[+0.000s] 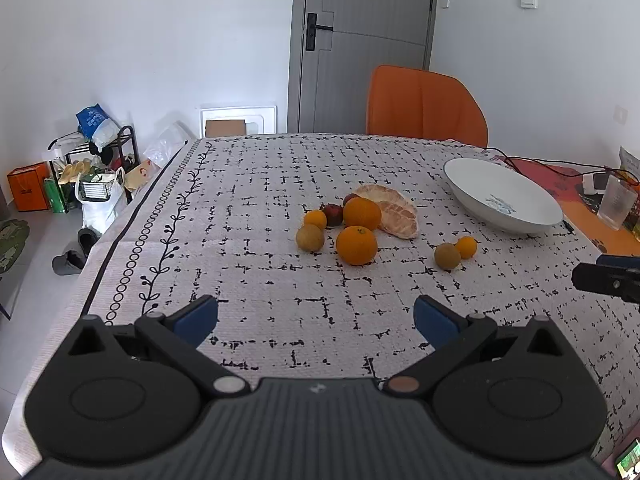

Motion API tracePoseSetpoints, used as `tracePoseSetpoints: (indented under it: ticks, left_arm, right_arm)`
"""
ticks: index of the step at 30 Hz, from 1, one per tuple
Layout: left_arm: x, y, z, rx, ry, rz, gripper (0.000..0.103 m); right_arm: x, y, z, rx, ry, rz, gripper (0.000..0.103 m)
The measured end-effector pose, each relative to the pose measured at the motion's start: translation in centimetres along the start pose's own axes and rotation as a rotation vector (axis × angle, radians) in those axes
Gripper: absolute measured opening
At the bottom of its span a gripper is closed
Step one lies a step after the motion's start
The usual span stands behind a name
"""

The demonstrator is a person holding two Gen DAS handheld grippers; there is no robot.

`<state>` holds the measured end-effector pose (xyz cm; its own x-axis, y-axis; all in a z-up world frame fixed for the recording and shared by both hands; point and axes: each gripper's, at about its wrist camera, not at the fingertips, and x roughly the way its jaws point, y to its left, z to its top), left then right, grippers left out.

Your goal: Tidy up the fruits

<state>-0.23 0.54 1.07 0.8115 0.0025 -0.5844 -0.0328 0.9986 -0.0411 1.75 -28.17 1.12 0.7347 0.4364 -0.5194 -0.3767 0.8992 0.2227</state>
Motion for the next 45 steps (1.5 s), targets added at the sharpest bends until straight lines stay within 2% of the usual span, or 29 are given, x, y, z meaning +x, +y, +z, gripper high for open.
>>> tracePoseSetpoints:
  ticks: [45]
  left_arm:
    - [-0.66, 0.76, 0.39, -0.011, -0.036, 0.021, 0.103]
  right_arm:
    - [-0.24, 0.09, 0.04, -0.011, -0.002, -0.002, 0.103]
